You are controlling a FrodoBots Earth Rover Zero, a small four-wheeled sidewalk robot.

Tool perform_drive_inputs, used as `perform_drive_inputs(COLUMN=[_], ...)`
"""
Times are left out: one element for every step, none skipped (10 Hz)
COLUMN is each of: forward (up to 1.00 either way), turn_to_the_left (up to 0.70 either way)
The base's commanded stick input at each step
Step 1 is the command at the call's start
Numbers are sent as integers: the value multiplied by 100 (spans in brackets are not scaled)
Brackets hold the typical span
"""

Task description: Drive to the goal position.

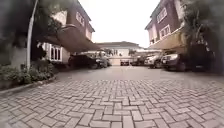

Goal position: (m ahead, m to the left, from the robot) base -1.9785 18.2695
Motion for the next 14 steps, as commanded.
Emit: perform_drive_inputs(forward=[70,70,70,70,70,70,70,70,70,70,70,70,70,70], turn_to_the_left=[0,0,0,0,0,0,0,0,0,0,0,-4,-31,-35])
